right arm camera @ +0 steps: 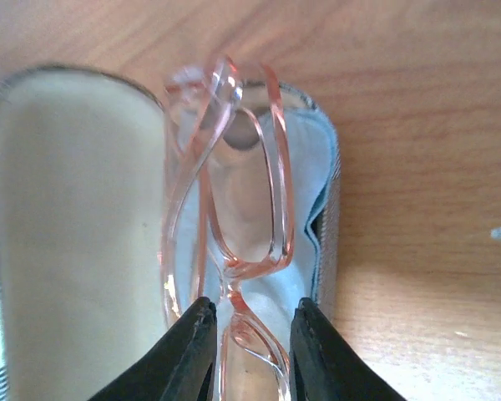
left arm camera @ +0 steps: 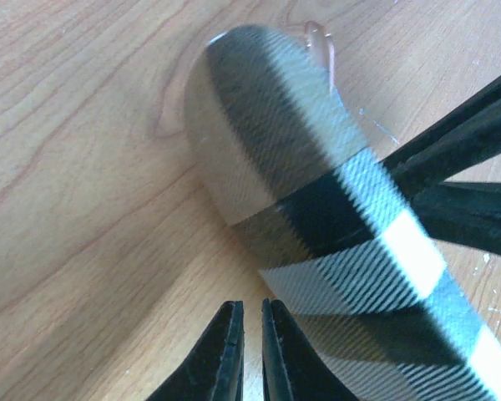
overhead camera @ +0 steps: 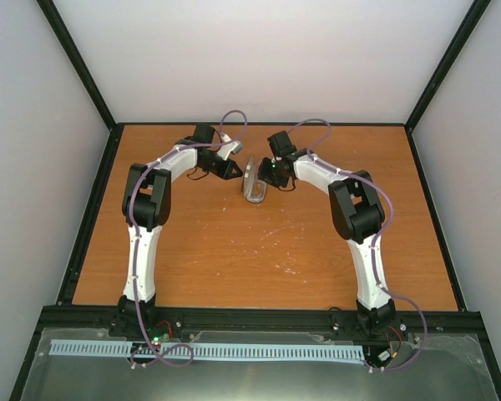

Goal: Organize the sunglasses
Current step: Place the sunglasses in the sunglasses case, then adjust the sunglasses in the sunglasses case.

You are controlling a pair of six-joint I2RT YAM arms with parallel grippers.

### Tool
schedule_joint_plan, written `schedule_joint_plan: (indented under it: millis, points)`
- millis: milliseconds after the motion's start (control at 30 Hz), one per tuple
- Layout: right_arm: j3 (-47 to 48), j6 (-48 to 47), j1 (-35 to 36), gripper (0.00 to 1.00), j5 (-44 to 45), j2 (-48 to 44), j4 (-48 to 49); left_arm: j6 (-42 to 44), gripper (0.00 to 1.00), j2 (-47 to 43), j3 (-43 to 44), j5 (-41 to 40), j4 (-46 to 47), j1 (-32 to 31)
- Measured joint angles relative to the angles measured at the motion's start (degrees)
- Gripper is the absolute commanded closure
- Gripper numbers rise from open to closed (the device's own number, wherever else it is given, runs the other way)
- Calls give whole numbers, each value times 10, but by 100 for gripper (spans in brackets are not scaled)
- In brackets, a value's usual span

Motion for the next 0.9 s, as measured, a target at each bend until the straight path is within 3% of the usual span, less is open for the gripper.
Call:
schedule_joint_plan:
  millis: [100,300,900]
  points:
    - [14,-10,0,77,15,-5,-12,0,89,0,0,0,1,-1]
    - [29,-24,-2,91,27,-21,-14,0,89,0,0,0,2,-1]
    - [31,-12,-1,97,-17,1,-1,-2,90,0,0,0,2,-1]
